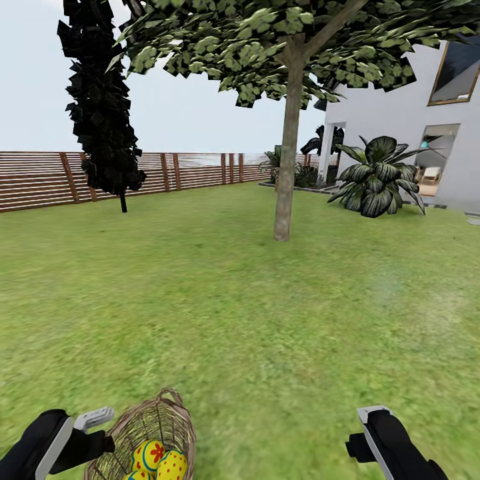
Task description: Take the three Easter eggs out of the wicker basket on the lawn in the garden, then place them on the lawn next to a single tree (choose any tree) so that all three eggs are next to the same tree and none are left in the basket.
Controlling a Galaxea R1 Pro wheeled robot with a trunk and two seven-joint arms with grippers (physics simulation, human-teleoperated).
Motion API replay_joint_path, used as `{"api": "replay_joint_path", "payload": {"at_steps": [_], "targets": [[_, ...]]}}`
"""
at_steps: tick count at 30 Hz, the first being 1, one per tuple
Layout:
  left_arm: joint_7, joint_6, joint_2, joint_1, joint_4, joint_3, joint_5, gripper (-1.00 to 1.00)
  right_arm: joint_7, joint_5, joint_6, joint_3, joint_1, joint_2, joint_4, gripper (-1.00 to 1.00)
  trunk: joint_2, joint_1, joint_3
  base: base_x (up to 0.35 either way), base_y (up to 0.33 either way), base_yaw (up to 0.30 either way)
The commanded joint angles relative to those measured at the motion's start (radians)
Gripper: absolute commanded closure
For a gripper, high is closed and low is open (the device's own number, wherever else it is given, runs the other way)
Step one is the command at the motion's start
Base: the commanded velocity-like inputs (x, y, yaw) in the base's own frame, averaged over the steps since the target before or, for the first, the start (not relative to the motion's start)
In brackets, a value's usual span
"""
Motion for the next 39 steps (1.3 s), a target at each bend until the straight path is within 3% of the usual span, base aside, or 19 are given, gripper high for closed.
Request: {"api": "replay_joint_path", "payload": {"at_steps": [1, 14, 22, 39], "targets": [[-0.007, 0.005, -0.001, 0.0, -0.001, 0.002, -0.005, -1.0, 0.003, 0.007, 0.005, 0.001, -0.001, 0.0, -0.001, -1.0, -0.001, 0.0, -0.001, 0.0, 0.0, 0.0], [-0.007, 0.005, -0.005, -0.001, 0.002, 0.001, -0.003, -1.0, 0.003, 0.005, 0.005, 0.001, -0.001, 0.001, 0.0, -1.0, -0.001, 0.0, -0.001, -0.002, 0.0, 0.0], [-0.007, 0.005, -0.006, -0.001, 0.003, 0.0, -0.002, -1.0, 0.003, 0.005, 0.004, 0.001, -0.001, 0.001, 0.011, -1.0, -0.001, 0.0, -0.001, -0.273, 0.0, 0.012], [-0.007, 0.005, -0.01, -0.001, 0.002, -0.001, 0.0, -1.0, 0.003, 0.006, 0.005, 0.001, -0.001, 0.001, 0.017, -1.0, -0.001, 0.0, -0.001, -0.287, -0.051, 0.239]]}}
